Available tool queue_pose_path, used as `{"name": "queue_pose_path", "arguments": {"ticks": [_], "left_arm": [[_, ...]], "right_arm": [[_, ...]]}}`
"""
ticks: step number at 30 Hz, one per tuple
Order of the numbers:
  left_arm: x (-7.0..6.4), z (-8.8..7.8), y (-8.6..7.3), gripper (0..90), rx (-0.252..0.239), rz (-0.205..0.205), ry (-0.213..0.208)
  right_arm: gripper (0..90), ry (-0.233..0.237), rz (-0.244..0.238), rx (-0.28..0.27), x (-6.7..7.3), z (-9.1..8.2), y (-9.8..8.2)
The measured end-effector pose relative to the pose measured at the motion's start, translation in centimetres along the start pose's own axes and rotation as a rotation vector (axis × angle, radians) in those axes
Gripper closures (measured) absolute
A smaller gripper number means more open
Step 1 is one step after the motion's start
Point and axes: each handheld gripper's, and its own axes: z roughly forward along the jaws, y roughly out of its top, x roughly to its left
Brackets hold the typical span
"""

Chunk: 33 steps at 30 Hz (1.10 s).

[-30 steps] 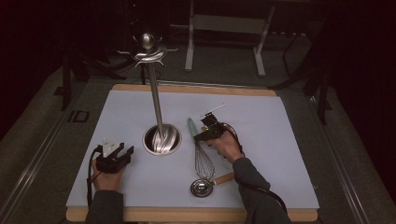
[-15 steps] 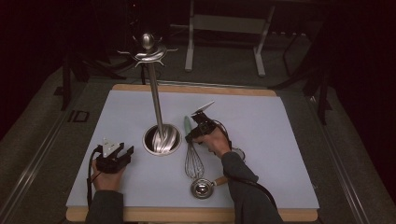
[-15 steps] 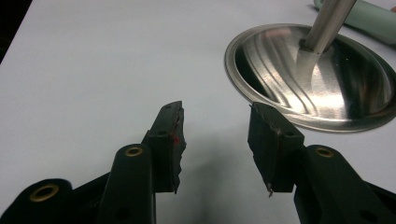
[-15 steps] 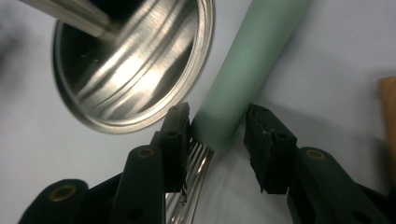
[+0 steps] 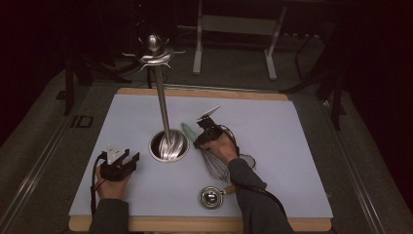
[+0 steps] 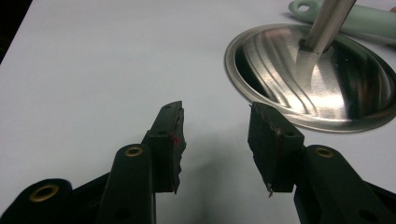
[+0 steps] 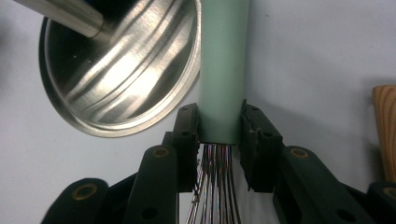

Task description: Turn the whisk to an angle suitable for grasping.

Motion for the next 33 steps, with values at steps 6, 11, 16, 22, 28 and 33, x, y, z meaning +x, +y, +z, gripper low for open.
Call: {"name": "queue_pose_path", "arguments": {"ticks": [6, 11, 16, 22, 28, 33], "left_arm": [[0.0, 0.0, 0.0, 56.2, 0.002, 0.003, 0.002], [0.0, 0.0, 0.0, 56.2, 0.001, 0.004, 0.002], [0.0, 0.0, 0.0, 56.3, 0.002, 0.003, 0.001], [0.0, 0.0, 0.0, 56.3, 0.002, 0.004, 0.001], [0.0, 0.0, 0.0, 56.3, 0.004, 0.005, 0.001], [0.0, 0.0, 0.0, 56.3, 0.005, 0.006, 0.001]], "right_arm": [[69.4, 0.012, -0.023, -0.030, 0.4, -1.1, -0.1], [69.4, 0.030, -0.064, -0.070, 0.8, -2.6, -0.2], [69.4, 0.039, -0.082, -0.101, 1.0, -3.5, -0.2], [69.5, 0.039, -0.098, -0.118, 1.0, -4.2, -0.4], [69.5, 0.046, -0.141, -0.164, 1.0, -5.3, -0.8], [69.4, 0.051, -0.145, -0.191, 1.0, -5.9, -0.9]]}}
